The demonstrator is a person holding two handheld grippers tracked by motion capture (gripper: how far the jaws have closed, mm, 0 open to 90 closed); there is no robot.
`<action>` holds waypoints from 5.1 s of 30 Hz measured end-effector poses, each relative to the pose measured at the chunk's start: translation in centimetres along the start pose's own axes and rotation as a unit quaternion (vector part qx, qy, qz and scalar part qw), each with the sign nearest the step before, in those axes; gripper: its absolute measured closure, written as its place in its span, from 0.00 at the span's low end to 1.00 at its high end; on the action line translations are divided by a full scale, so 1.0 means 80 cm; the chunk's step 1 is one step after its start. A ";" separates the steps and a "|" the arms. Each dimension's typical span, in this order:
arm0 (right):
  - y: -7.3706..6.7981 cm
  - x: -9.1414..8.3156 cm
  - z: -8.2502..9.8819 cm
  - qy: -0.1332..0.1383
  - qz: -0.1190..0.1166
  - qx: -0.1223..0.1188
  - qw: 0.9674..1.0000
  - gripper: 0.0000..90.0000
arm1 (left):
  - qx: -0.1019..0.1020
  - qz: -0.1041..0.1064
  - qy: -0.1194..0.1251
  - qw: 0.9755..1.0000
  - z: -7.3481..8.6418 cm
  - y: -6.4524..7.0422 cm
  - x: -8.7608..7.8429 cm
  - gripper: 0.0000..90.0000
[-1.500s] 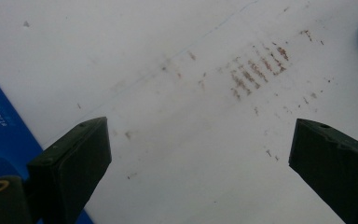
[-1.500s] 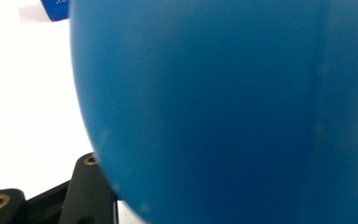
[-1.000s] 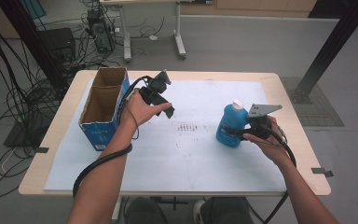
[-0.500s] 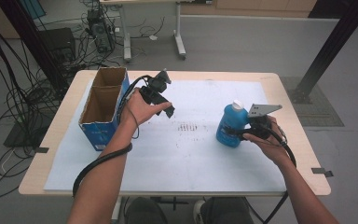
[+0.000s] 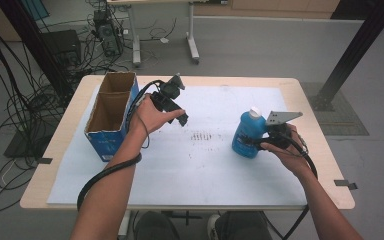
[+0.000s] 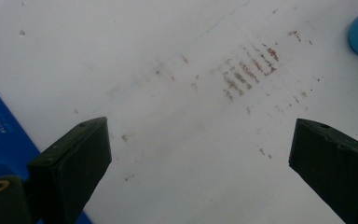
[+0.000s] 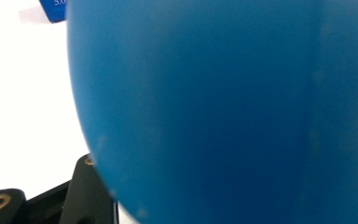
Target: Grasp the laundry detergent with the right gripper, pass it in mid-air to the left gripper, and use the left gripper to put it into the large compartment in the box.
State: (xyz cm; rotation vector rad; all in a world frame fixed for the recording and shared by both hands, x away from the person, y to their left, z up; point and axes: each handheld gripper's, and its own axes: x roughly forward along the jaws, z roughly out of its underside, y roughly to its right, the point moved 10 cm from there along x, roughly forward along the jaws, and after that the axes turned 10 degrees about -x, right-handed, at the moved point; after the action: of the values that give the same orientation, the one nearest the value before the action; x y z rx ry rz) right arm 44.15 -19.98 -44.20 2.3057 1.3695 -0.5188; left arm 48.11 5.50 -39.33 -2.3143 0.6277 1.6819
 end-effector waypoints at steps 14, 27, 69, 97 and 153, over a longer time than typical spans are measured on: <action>0.004 0.002 -0.009 -0.012 -0.018 0.033 0.999 0.48 | 0.070 0.011 -0.009 0.997 -0.001 0.013 -0.043 0.07; 0.011 0.011 -0.083 -0.023 -0.030 0.032 0.999 0.48 | 0.171 0.013 -0.020 0.985 -0.010 0.016 -0.109 0.06; -0.105 0.149 -0.241 0.028 -0.211 -0.100 0.972 0.48 | 0.310 0.026 -0.094 0.946 -0.002 0.033 -0.198 0.05; -0.123 0.143 -0.260 0.057 -0.242 -0.133 0.960 0.48 | 0.340 0.039 -0.133 0.930 0.008 0.046 -0.169 0.05; -0.119 0.135 -0.265 0.067 -0.240 -0.135 0.959 0.48 | 0.360 0.028 -0.138 0.922 0.010 0.053 -0.164 0.06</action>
State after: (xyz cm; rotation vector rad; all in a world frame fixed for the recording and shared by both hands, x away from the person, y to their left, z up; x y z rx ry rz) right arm 42.79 3.09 -33.17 1.8156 1.9474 -0.2911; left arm 42.11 4.84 -26.93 -1.5262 1.0393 1.4232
